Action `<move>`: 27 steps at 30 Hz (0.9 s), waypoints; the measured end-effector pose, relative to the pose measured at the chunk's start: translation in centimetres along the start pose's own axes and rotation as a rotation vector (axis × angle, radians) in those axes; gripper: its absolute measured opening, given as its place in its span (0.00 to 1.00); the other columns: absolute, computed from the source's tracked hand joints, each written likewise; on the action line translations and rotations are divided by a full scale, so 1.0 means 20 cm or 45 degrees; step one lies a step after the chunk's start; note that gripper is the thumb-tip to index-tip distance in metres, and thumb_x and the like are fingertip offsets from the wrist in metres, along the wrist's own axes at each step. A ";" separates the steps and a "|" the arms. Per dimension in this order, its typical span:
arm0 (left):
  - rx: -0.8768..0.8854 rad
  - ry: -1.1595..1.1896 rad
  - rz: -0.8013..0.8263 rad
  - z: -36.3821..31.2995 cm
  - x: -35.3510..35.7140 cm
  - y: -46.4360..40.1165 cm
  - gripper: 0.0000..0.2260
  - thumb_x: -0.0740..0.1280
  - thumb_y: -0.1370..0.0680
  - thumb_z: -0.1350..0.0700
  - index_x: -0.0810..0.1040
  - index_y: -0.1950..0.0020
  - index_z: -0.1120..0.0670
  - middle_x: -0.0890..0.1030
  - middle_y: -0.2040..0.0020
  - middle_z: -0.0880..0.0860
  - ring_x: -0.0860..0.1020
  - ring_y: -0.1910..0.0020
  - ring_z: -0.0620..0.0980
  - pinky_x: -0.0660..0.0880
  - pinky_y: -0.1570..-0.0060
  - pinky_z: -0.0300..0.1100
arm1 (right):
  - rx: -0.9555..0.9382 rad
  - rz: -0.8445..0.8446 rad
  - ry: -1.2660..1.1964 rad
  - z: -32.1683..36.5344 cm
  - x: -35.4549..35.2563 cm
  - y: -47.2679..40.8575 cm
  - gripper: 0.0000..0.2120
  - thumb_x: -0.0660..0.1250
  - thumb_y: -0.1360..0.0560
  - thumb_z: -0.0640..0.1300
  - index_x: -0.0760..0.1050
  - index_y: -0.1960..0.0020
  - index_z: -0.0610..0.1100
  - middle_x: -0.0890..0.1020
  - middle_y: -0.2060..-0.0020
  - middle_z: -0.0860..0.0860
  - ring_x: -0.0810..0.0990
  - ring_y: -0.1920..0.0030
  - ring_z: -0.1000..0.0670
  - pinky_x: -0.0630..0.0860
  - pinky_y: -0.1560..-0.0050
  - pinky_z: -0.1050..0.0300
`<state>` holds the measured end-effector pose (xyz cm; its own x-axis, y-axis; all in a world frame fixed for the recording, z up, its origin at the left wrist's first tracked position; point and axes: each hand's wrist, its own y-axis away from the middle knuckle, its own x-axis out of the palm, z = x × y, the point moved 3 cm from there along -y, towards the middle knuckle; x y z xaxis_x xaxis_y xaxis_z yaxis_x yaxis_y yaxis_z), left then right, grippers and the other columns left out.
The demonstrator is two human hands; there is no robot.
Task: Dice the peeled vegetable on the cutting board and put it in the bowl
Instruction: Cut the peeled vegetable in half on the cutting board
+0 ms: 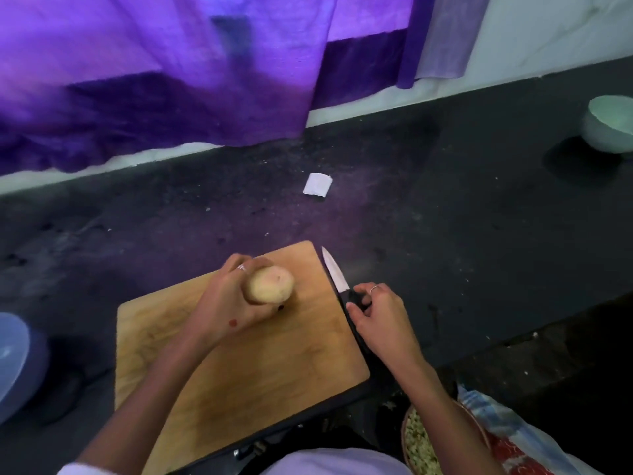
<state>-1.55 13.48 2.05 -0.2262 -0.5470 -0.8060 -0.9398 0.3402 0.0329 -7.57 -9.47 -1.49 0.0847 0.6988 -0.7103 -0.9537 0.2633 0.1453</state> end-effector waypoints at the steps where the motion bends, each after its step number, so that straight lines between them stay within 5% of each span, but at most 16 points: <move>1: -0.033 0.003 -0.028 0.03 0.00 0.04 0.29 0.79 0.35 0.52 0.74 0.36 0.51 0.70 0.43 0.47 0.71 0.47 0.43 0.65 0.50 0.25 | 0.013 0.014 0.022 0.01 0.01 0.00 0.15 0.67 0.24 0.44 0.75 0.38 0.42 0.76 0.47 0.49 0.77 0.54 0.50 0.74 0.53 0.60; 9: -0.259 0.065 -0.341 0.10 0.06 0.29 0.28 0.78 0.35 0.54 0.76 0.37 0.52 0.69 0.42 0.46 0.68 0.45 0.41 0.56 0.47 0.17 | 0.145 0.063 0.145 0.05 0.06 -0.02 0.18 0.68 0.25 0.40 0.73 0.36 0.41 0.81 0.48 0.44 0.78 0.45 0.46 0.74 0.48 0.56; 15: -0.342 0.117 -0.448 0.08 0.10 0.35 0.28 0.78 0.34 0.52 0.74 0.36 0.53 0.70 0.40 0.48 0.69 0.42 0.43 0.64 0.43 0.31 | 0.245 0.170 0.073 0.09 0.03 -0.03 0.12 0.67 0.25 0.37 0.77 0.42 0.38 0.77 0.60 0.49 0.73 0.60 0.52 0.68 0.57 0.60; 19: -0.385 0.147 -0.433 0.07 0.10 0.37 0.29 0.76 0.32 0.51 0.72 0.34 0.53 0.69 0.38 0.50 0.69 0.39 0.48 0.69 0.37 0.41 | 0.187 0.065 -0.036 0.12 -0.01 0.03 0.09 0.66 0.25 0.36 0.76 0.45 0.38 0.79 0.55 0.45 0.73 0.58 0.51 0.68 0.57 0.61; 24: -0.441 0.141 -0.368 0.08 0.08 0.41 0.28 0.73 0.29 0.48 0.70 0.32 0.54 0.70 0.40 0.50 0.71 0.41 0.48 0.67 0.42 0.34 | 0.127 0.046 -0.354 0.13 -0.04 0.14 0.05 0.60 0.24 0.38 0.68 0.49 0.44 0.81 0.61 0.44 0.78 0.60 0.48 0.69 0.64 0.56; 27: -0.464 0.156 -0.390 0.09 0.07 0.46 0.24 0.69 0.26 0.45 0.71 0.33 0.52 0.74 0.42 0.50 0.75 0.46 0.47 0.73 0.47 0.38 | 0.119 0.076 -0.443 0.16 -0.01 0.23 0.05 0.58 0.23 0.39 0.67 0.48 0.46 0.79 0.64 0.44 0.77 0.68 0.48 0.71 0.66 0.54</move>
<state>-9.98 17.22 0.21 0.0670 -0.6733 -0.7363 -0.9913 -0.1287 0.0275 -11.00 -6.20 1.55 0.1381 0.8950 -0.4242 -0.9308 0.2636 0.2533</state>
